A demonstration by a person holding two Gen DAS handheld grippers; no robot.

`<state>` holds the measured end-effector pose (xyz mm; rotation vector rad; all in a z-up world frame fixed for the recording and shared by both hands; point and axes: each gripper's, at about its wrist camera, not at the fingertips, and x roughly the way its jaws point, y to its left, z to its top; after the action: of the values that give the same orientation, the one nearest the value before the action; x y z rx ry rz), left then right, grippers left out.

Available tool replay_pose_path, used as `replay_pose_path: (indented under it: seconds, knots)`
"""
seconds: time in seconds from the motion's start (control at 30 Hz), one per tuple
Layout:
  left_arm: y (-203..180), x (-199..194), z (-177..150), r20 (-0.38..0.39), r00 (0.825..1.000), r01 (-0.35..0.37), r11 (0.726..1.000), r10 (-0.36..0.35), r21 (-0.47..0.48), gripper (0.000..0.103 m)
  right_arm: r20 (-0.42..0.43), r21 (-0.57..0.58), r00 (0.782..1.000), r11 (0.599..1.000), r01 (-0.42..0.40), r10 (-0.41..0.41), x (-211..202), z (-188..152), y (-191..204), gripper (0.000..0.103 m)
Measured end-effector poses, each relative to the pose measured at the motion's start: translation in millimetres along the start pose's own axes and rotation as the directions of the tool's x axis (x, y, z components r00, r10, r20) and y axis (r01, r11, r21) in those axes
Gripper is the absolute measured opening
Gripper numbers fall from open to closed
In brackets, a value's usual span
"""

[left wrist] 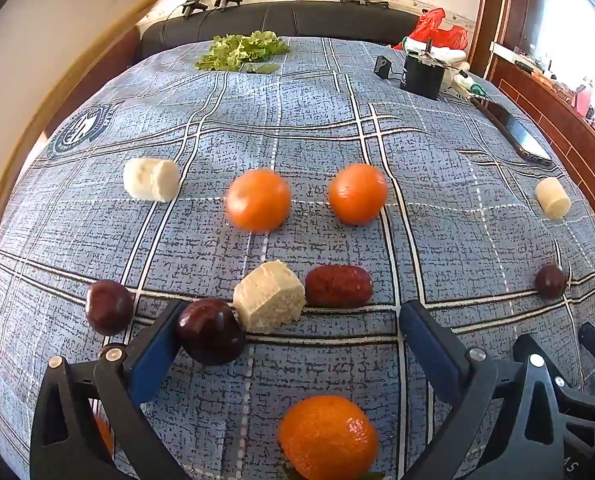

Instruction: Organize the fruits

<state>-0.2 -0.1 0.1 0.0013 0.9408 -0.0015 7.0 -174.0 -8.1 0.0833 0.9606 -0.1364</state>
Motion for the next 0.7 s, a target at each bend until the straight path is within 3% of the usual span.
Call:
replay_pose_path:
  seconds: [0.7]
  knots:
    - [-2.1,-1.9,0.7,0.001,1.0,-0.001,1.0,0.001,0.001,0.103,-0.003,0.004,1.0,1.0,-0.004,0.004,-0.6,-0.1,-1.1,0.103]
